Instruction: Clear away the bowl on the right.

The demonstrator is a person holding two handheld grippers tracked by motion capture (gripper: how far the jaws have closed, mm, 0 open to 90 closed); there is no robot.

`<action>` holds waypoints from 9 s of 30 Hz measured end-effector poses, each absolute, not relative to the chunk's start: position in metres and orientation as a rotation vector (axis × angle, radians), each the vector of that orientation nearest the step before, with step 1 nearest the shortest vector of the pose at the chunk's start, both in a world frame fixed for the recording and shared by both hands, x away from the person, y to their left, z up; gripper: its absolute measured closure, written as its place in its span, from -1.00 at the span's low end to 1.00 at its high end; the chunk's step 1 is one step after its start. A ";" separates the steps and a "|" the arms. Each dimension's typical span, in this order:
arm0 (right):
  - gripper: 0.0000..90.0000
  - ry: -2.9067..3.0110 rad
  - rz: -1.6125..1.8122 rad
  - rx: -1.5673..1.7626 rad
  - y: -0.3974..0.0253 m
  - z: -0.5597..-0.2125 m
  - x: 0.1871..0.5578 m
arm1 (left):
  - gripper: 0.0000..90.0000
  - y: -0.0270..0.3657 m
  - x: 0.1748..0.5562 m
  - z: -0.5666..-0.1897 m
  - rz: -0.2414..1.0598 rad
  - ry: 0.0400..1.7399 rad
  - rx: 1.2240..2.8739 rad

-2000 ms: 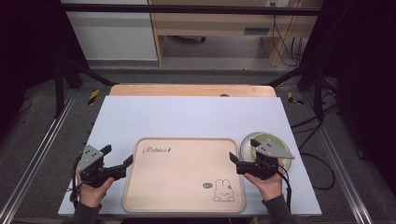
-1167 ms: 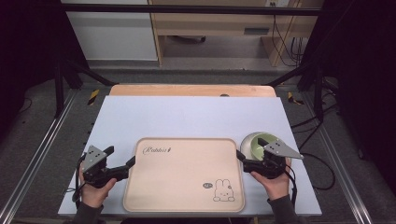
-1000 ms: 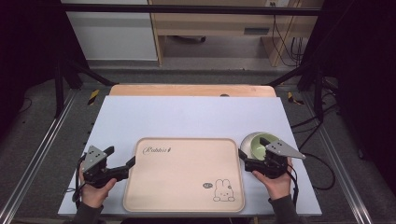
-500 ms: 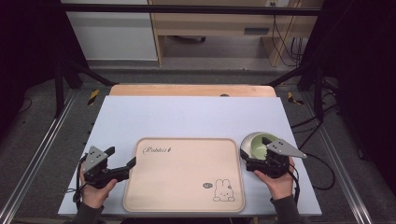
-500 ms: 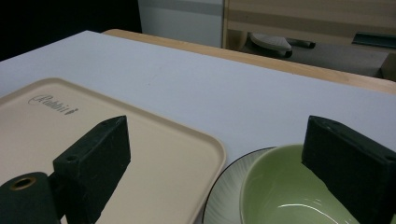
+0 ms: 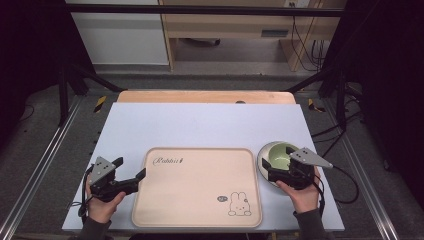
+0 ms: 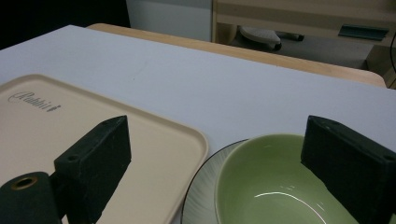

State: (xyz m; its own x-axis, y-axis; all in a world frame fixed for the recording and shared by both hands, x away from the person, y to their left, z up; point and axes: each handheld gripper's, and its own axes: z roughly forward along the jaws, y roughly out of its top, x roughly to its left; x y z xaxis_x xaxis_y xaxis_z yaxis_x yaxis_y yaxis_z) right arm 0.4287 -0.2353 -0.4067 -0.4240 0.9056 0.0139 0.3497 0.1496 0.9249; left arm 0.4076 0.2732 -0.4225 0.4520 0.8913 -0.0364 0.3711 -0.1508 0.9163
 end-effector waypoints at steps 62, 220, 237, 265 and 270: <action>-0.45 1.804 0.947 1.502 -0.298 -0.420 0.460 | -0.74 0.272 0.410 -0.426 0.659 1.093 1.747; 0.85 1.915 0.854 1.864 -0.311 -0.427 0.481 | -0.72 0.269 0.410 -0.426 0.655 1.085 1.763; 0.85 1.915 0.913 1.839 -0.310 -0.417 0.476 | -0.72 0.269 0.410 -0.426 0.655 1.083 1.763; 0.85 1.962 1.029 1.736 -0.292 -0.398 0.468 | -0.72 0.268 0.410 -0.426 0.653 1.081 1.762; 0.85 1.993 1.049 1.685 -0.280 -0.391 0.464 | -0.72 0.268 0.409 -0.425 0.655 1.077 1.758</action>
